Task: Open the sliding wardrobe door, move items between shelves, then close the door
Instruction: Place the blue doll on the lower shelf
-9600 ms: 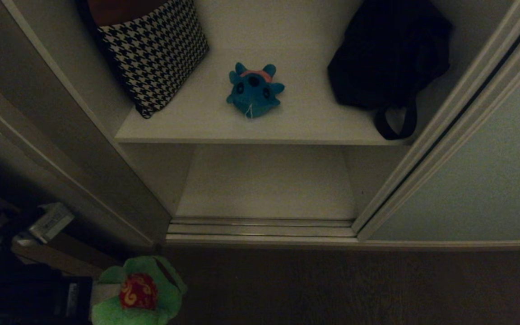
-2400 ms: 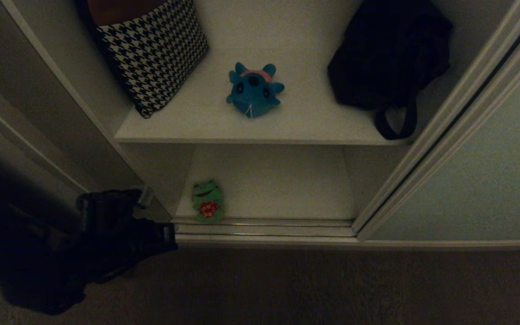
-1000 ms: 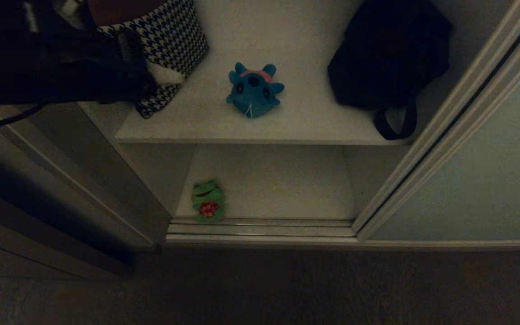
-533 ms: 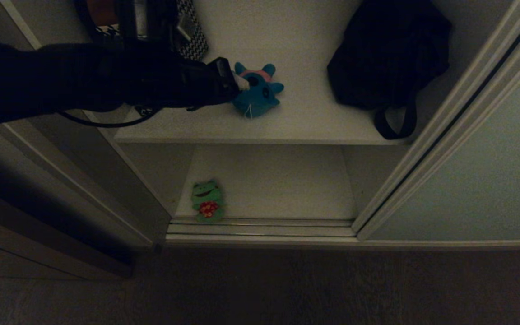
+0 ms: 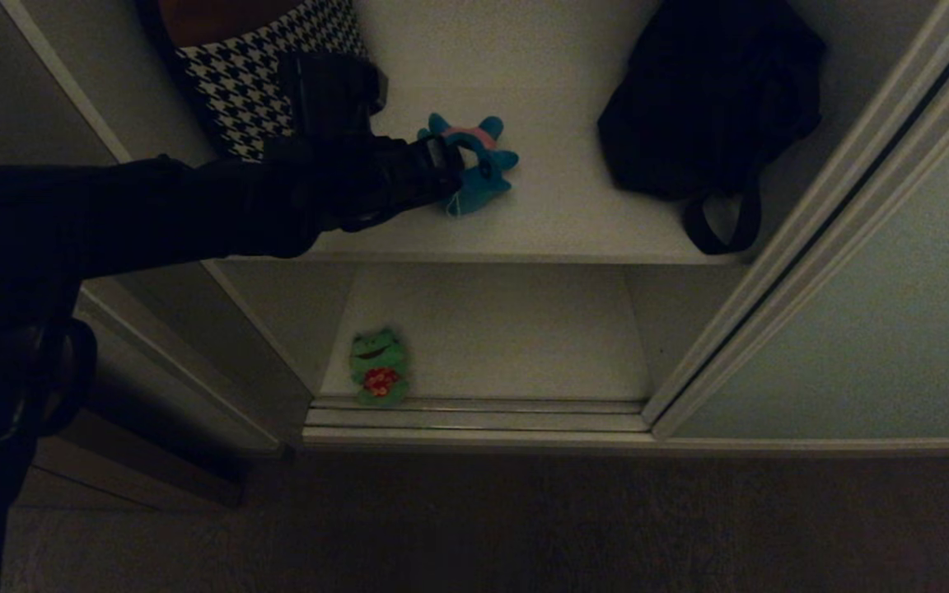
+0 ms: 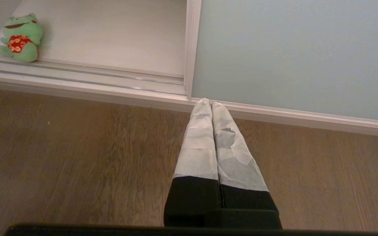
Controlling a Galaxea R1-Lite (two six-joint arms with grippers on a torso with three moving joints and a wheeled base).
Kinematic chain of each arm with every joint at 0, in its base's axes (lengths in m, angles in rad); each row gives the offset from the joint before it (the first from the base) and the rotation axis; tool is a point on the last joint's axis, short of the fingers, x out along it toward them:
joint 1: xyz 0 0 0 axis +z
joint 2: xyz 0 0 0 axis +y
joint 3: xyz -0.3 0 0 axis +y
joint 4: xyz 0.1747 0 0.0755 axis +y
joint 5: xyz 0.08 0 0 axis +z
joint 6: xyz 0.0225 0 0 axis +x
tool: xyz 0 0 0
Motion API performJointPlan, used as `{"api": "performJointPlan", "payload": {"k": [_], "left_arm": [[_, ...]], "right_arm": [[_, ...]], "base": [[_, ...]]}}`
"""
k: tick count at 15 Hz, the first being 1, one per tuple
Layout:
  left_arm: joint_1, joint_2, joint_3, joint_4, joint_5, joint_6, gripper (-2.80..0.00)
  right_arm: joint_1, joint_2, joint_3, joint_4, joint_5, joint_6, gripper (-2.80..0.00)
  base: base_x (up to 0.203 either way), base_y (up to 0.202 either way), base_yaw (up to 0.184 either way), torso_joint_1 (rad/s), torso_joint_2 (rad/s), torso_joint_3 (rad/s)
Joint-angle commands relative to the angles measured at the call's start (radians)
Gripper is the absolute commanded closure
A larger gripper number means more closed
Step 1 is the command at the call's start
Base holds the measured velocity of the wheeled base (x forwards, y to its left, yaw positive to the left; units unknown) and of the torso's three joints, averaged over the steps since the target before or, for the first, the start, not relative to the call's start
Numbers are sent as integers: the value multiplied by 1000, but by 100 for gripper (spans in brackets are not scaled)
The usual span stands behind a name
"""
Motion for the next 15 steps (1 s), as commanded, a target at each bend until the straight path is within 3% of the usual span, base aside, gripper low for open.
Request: {"api": "performJointPlan", "payload": {"k": [1,3,8,11,12,13,15], "left_arm": [[0,37,0,-32,-1,18,-280],[0,66,0,-63,0,83,-280],[9,127,-4,-216,6,124,-280],[13,160,-4,-241,4,149,-280],[13,165,-3,-241,1,146,-113],[13,165,-4,-239,-3,138,0],[13,164,-4,-242,-5,137,0]], "right_arm": [[0,0,0,0,0,-1,0],[1,0,0,0,0,-1,0],[0,0,0,0,0,0,0],[0,0,0,0,0,-1,0],[0,0,0,0,0,1,0],[0,0,0,0,0,-1,0],[0,0,0,0,0,-1,0]], "base": [[0,0,0,0,0,0],[0,0,0,0,0,0],[0,0,0,0,0,0],[0,0,0,0,0,0],[0,0,0,0,0,0],[0,0,0,0,0,0],[0,0,0,0,0,0]]}}
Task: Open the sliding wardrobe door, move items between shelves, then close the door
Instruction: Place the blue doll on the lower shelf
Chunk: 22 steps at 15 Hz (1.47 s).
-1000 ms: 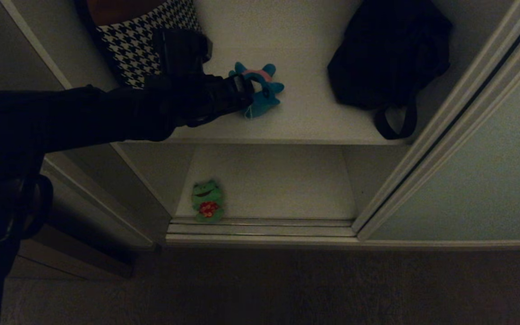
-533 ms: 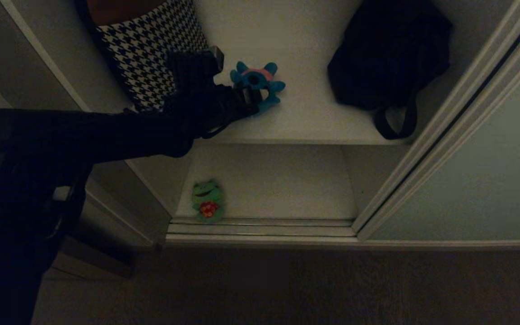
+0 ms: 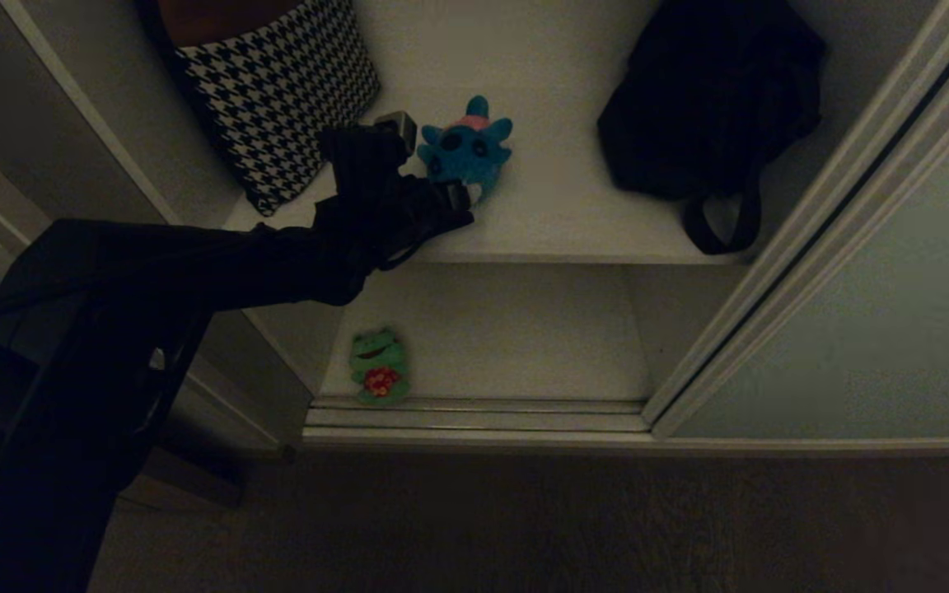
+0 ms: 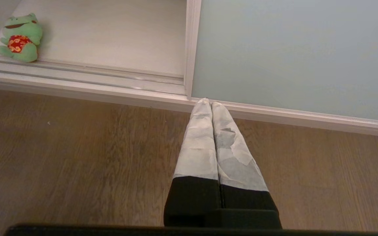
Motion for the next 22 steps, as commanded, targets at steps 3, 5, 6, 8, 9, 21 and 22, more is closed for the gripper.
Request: {"api": "performJointPlan", "payload": {"k": [3,5,6,8,9,21,22], "left_arm": [[7,-11,0,-4,-7,-1,0],[9,-16,0,-4,-9,-1,0],[9,-17,0,-4,-9,1,0],[8,-41,1,-3,-12,-5,0],[7,-60,2,1,-12,-8,0],[7,-143,3,203,2,-45,-280],[7,-143,4,205,-2,-29,-280]], "right_arm": [[0,0,0,0,0,-1,0],[0,0,0,0,0,0,0],[1,0,0,0,0,-1,0],[0,0,0,0,0,0,0],[0,0,0,0,0,-1,0],[1,0,0,0,0,-1,0],[1,0,0,0,0,-1,0]], "base": [[0,0,0,0,0,0],[0,0,0,0,0,0],[0,0,0,0,0,0],[0,0,0,0,0,0],[0,0,0,0,0,0],[0,0,0,0,0,0],[0,0,0,0,0,0]]}}
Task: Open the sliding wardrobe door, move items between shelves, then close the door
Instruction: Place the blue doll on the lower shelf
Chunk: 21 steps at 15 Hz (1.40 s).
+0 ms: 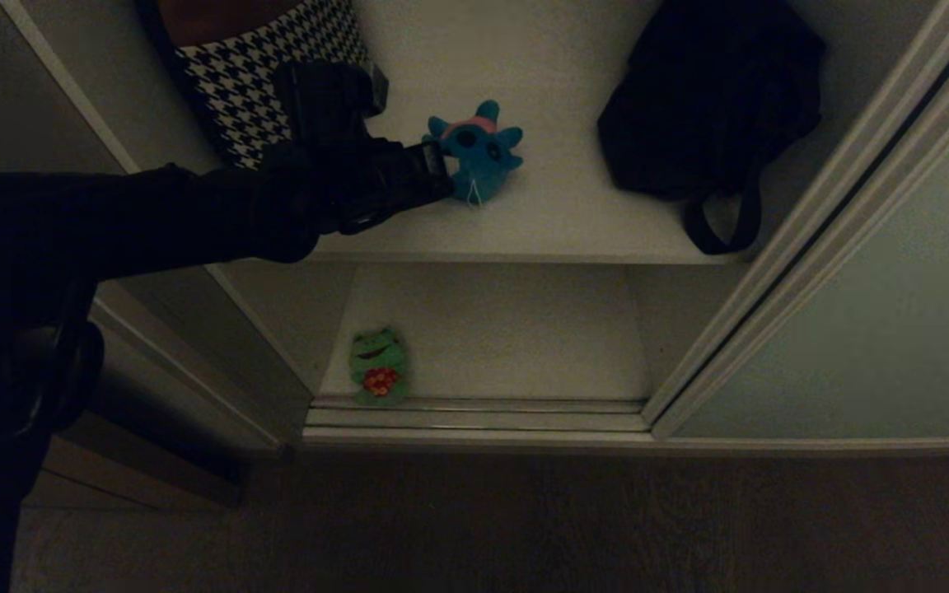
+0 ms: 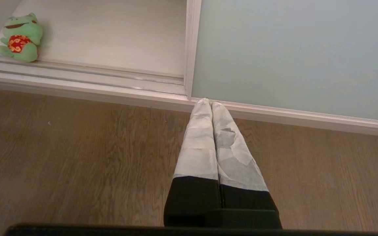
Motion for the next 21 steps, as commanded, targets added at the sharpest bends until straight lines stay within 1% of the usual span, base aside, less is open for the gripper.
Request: {"api": "performJointPlan", "payload": {"k": [1,4,6,8,10,13,15,18,21], "left_arm": [[-1,4,-1,4,-7,15,-280],[-29,-3,-1,0,0,52,-280],[-48,-22,0,11,-7,68,-280],[-72,-33,4,11,0,70,-280],[-81,-41,15,13,9,72,-280],[-83,-54,16,56,14,78,-280],[-83,-54,17,59,54,84,-280],[-81,-48,16,57,64,94,-280],[-81,-45,14,57,61,95,-280]], "right_arm": [[0,0,0,0,0,-2,0],[0,0,0,0,0,-1,0],[0,0,0,0,0,0,0],[1,0,0,0,0,-1,0],[0,0,0,0,0,-2,0],[1,0,0,0,0,-2,0],[0,0,0,0,0,-1,0],[1,0,0,0,0,-1,0],[0,0,0,0,0,-2,0]], "base": [[0,0,0,0,0,0],[0,0,0,0,0,0],[0,0,0,0,0,0],[0,0,0,0,0,0],[0,0,0,0,0,0],[0,0,0,0,0,0],[0,0,0,0,0,0],[0,0,0,0,0,0],[154,0,-1,1,4,3]]}}
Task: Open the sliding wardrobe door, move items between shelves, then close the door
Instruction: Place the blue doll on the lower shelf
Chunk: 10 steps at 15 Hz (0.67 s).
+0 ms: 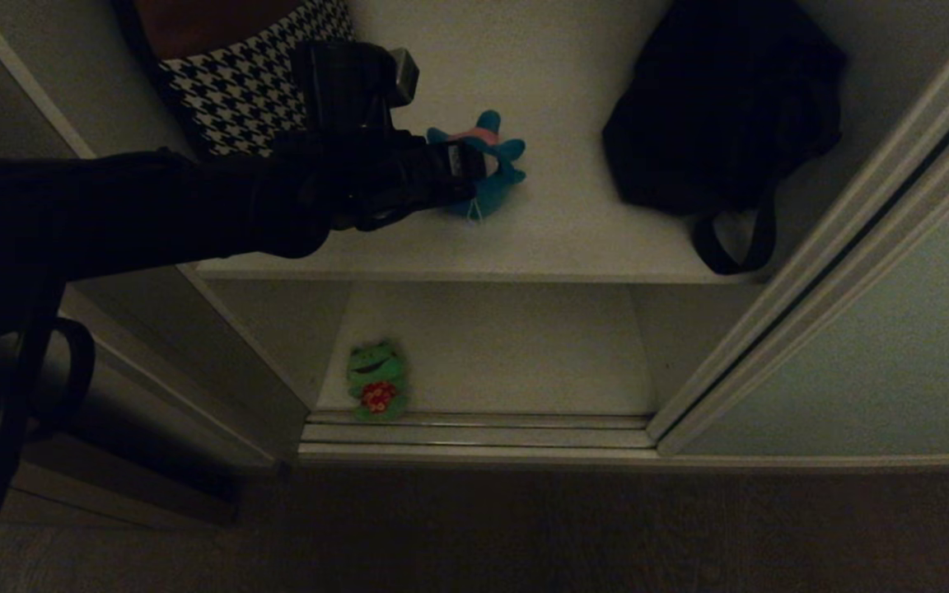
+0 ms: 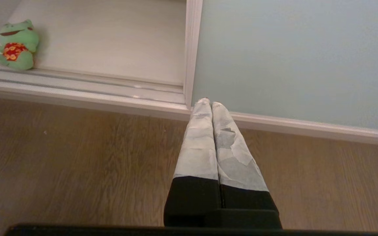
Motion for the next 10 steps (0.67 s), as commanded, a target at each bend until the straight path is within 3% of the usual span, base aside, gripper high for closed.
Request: {"api": "performJointPlan", "payload": {"k": [1,10], "left_arm": [[-2,9,-1,-3,2,-1,-280],[6,114,-16,-35,-2,-2,-280]], "right_arm": [[1,0,0,0,1,0,0],[1,0,0,0,1,-1,0]], "base": [[60,0,4,2,7,2],[0,0,0,0,0,0]]}}
